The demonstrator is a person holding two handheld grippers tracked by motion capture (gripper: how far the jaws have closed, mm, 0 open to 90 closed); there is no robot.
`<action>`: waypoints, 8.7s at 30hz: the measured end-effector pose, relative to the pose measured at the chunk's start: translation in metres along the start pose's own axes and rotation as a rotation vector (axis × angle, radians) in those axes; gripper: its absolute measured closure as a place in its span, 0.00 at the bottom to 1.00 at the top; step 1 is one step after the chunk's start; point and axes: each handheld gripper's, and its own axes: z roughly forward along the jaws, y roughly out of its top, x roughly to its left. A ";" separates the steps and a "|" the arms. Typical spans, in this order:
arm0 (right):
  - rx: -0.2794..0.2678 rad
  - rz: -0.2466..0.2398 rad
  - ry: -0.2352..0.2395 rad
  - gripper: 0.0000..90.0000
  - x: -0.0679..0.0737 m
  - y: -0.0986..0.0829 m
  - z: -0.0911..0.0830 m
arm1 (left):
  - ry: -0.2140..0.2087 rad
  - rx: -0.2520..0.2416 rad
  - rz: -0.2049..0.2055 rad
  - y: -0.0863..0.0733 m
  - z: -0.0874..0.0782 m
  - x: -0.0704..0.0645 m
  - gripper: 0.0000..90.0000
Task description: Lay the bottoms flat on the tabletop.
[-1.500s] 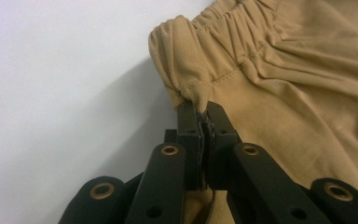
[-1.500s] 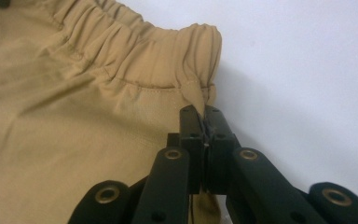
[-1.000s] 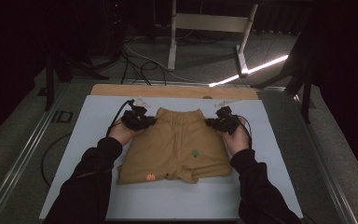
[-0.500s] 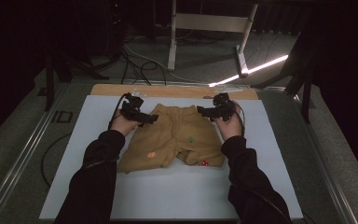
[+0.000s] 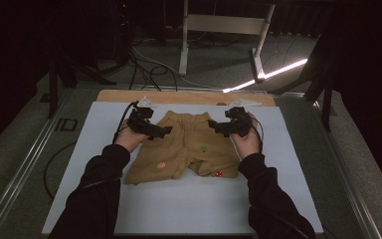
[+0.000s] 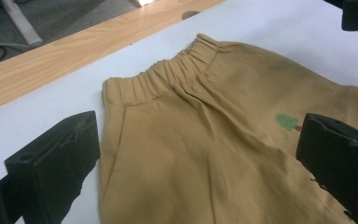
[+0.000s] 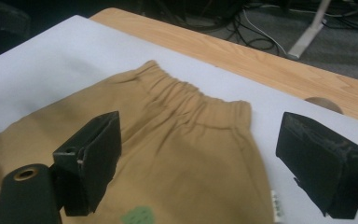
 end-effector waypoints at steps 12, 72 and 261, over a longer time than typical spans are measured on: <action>0.006 -0.116 0.089 0.16 0.040 -0.019 -0.022 | -0.037 -0.052 0.059 -0.028 -0.033 -0.024 0.01; -0.088 -0.125 0.212 0.16 0.063 -0.091 -0.104 | -0.083 -0.095 0.074 -0.135 -0.098 -0.033 0.99; -0.015 -0.082 -0.045 0.99 0.023 -0.074 -0.117 | 0.057 -0.113 0.046 -0.200 -0.114 -0.059 0.00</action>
